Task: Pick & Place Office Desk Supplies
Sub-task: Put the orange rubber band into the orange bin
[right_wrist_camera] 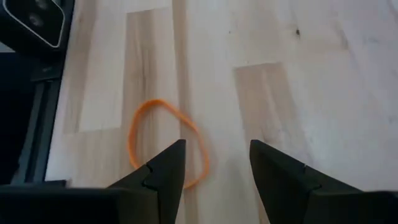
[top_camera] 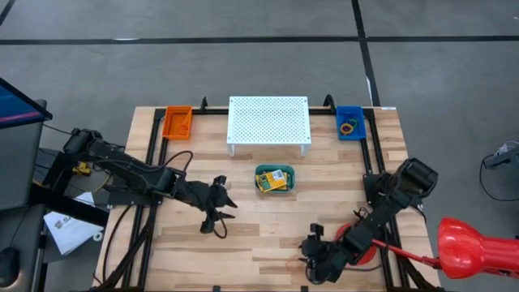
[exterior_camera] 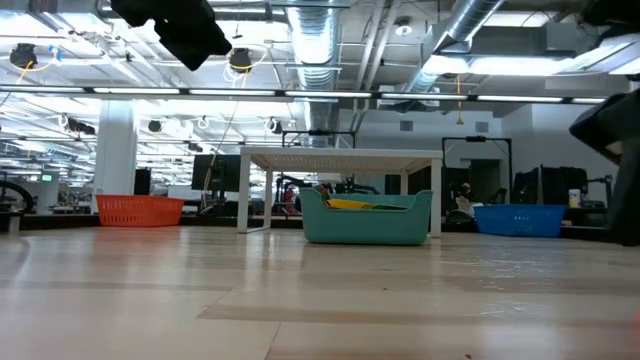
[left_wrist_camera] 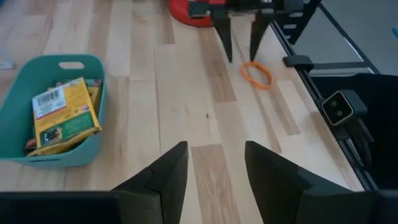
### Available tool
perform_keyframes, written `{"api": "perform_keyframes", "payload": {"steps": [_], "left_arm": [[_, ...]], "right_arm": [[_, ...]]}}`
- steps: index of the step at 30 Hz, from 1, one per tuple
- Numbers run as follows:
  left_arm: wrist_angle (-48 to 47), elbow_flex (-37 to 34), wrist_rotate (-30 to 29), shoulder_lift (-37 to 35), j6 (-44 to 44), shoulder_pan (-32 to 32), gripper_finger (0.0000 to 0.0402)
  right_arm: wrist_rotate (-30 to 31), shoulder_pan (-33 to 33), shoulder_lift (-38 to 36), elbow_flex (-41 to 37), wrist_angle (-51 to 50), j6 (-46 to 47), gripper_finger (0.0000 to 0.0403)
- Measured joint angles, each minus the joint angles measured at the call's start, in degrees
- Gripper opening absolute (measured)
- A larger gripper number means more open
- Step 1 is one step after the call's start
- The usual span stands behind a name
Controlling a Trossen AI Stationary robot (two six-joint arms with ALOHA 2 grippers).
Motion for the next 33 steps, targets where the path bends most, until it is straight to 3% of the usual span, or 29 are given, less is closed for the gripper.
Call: {"api": "perform_keyframes", "payload": {"steps": [13, 19, 23, 27, 33], "left_arm": [[2.43, 0.0, -0.97, 0.02, 0.85, -0.55, 0.0153], [2.49, 0.0, -0.92, 0.02, 0.83, -0.92, 0.0153], [2.51, 0.0, -0.91, 0.02, 0.82, -0.9, 0.0153], [2.71, 0.0, -0.91, 0.02, 0.82, -0.9, 0.0153], [2.71, 0.0, -0.88, 0.02, 0.81, -0.9, 0.0153]], "right_arm": [[4.5, 1.31, 3.62, 1.95, 2.04, -0.43, 0.0175], [0.65, -0.13, 7.04, 2.03, 4.47, -0.24, 0.0175], [1.34, -0.17, 8.32, 2.16, 5.74, 0.25, 0.017], [1.42, -0.39, 8.38, 2.14, 5.39, 0.27, 0.0127], [0.91, -0.56, 8.5, 2.1, 5.59, -1.1, 0.0012]]}}
